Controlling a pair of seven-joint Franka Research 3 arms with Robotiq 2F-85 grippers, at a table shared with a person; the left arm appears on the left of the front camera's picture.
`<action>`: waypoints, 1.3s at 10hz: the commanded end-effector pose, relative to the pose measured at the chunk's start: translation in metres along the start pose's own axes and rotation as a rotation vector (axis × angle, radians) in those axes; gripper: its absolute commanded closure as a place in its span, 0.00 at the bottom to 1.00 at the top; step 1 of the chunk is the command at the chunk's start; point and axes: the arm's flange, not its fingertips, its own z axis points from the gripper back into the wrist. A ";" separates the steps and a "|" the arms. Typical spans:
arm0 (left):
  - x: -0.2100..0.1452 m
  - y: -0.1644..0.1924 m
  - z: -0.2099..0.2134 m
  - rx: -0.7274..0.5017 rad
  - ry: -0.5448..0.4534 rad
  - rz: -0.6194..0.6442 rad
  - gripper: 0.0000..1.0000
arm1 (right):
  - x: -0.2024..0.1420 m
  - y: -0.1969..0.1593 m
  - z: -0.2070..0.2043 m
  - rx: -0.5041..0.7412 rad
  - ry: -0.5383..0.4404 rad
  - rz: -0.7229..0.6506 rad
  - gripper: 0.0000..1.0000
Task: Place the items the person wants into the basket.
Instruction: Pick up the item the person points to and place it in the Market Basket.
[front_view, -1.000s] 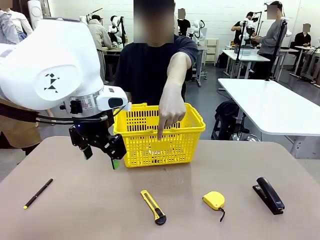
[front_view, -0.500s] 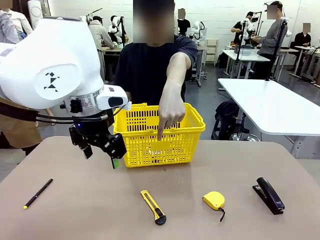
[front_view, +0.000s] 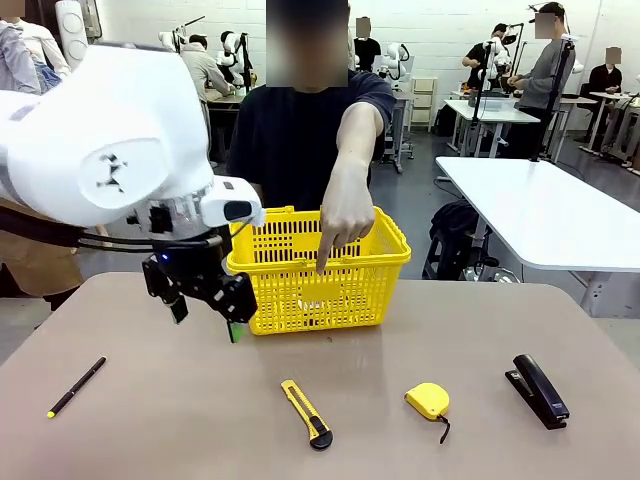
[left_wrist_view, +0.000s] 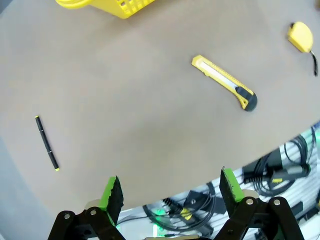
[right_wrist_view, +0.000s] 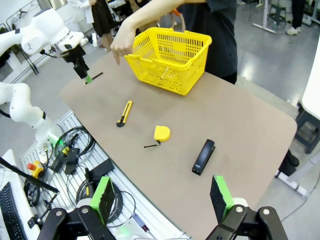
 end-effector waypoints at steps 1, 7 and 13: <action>0.007 -0.035 -0.037 0.108 -0.081 0.081 0.00 | -0.001 0.000 -0.001 0.007 -0.002 0.003 0.00; 0.051 -0.093 -0.113 0.061 -0.030 0.267 0.00 | -0.001 0.000 -0.001 0.007 -0.002 0.003 0.00; 0.069 -0.114 -0.156 0.011 0.033 0.414 0.00 | -0.001 0.000 -0.001 0.007 -0.002 0.003 0.00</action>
